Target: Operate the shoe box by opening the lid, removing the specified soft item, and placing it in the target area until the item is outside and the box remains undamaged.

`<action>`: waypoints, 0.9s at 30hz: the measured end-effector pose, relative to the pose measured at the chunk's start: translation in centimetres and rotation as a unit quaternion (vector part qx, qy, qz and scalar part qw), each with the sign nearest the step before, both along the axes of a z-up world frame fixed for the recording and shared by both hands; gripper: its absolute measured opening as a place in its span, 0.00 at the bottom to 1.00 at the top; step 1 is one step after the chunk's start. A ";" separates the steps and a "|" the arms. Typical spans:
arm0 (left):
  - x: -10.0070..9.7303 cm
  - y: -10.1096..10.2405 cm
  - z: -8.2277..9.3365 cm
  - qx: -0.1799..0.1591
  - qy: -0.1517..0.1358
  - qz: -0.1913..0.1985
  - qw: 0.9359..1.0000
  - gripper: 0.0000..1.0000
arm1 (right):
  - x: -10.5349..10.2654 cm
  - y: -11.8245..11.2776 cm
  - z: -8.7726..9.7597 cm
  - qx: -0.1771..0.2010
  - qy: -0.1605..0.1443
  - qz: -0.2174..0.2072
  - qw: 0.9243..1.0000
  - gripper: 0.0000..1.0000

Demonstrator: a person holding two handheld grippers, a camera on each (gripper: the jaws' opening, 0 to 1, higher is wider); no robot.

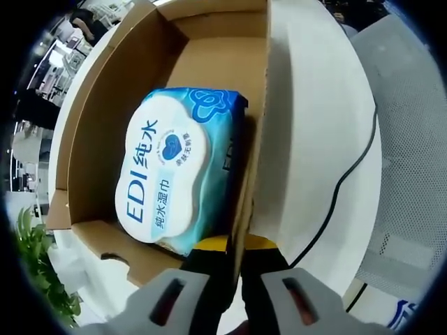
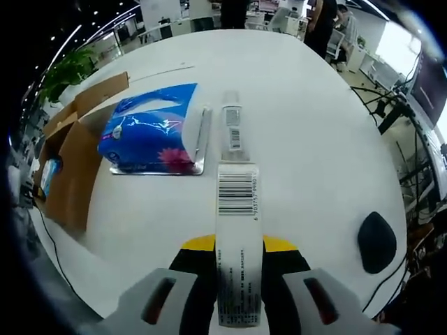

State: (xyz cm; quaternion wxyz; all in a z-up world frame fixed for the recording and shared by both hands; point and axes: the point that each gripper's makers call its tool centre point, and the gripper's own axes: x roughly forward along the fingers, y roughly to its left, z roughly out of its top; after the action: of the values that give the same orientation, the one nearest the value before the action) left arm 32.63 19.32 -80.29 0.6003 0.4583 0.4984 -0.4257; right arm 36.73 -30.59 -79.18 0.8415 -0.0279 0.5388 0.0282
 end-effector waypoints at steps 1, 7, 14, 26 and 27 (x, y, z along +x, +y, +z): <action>0.0 0.0 0.0 0.000 0.000 0.000 1.000 0.03 | 0.0 0.0 0.0 -0.001 0.001 0.003 1.000 0.19; 0.1 0.0 0.0 0.001 0.000 0.001 1.000 0.03 | 0.0 0.1 -0.2 -0.006 0.000 0.012 1.000 0.19; 0.1 0.0 0.0 0.002 0.001 0.002 1.000 0.03 | 0.3 0.4 0.1 -0.003 -0.013 0.012 1.000 0.34; 0.0 0.0 0.0 0.004 0.001 0.000 1.000 0.03 | 0.2 -0.2 0.0 -0.006 -0.010 -0.005 1.000 0.25; 0.0 0.0 0.0 0.004 0.001 0.001 1.000 0.03 | 0.2 -0.1 0.0 -0.005 -0.013 -0.005 1.000 0.30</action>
State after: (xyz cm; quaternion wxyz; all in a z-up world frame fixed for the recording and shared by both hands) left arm 32.68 19.35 -80.27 0.5979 0.4599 0.5013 -0.4240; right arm 36.88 -30.70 -79.17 0.8482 -0.0294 0.5285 0.0211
